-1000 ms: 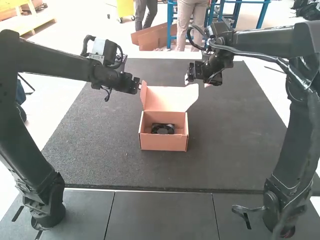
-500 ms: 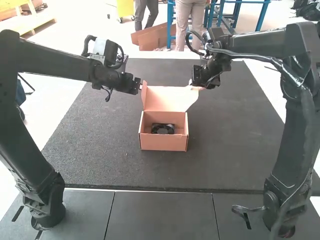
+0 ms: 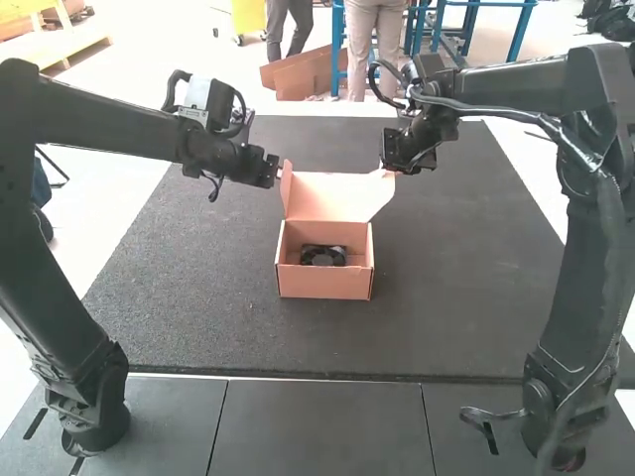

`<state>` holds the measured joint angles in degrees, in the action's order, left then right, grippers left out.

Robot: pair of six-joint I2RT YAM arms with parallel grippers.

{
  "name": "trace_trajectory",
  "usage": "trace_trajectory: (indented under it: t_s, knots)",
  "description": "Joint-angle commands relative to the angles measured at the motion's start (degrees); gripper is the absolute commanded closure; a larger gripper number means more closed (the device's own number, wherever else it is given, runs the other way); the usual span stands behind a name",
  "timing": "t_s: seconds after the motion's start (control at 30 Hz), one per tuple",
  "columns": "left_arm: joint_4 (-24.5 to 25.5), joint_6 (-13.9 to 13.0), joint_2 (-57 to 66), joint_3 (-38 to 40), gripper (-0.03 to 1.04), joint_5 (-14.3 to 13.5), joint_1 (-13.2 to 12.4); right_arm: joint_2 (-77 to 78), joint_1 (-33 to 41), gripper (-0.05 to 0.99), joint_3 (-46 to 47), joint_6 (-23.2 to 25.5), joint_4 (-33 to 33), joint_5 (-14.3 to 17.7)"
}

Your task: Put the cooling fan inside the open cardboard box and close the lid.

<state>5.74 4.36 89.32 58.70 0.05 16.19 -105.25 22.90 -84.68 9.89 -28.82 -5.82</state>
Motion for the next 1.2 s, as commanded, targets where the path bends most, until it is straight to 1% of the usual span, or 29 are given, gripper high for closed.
trace_trajectory:
  t_s: [0.0,0.13,0.43,0.63,0.8,1.03,1.17]
  knots:
    - [-0.2,0.65,0.15,1.6,0.04,0.56,0.43,1.37,-0.04,0.85,-2.15,0.31,0.17,0.11]
    - [-0.11,0.65,0.15,1.77,0.04,0.47,0.43,1.63,0.13,0.94,-2.24,0.22,0.17,0.11]
    - [1.03,0.65,-0.11,2.83,0.04,0.21,0.43,3.47,3.38,0.94,-2.24,-0.13,-0.27,-0.33]
    - [1.65,0.65,-0.29,3.35,0.04,0.12,0.43,5.41,4.61,0.94,-0.66,-0.13,-1.06,-0.5]
    - [2.52,0.65,-0.64,3.35,0.04,0.12,0.95,7.43,4.88,0.94,1.19,-0.13,-1.42,-0.5]
    - [4.46,0.83,-1.87,3.18,0.04,0.12,2.89,9.54,5.23,0.94,4.44,-0.4,-1.94,-0.68]
    - [5.42,1.26,-2.66,3.0,0.04,0.03,4.12,10.07,6.02,0.94,6.2,-0.57,-1.94,-1.56]
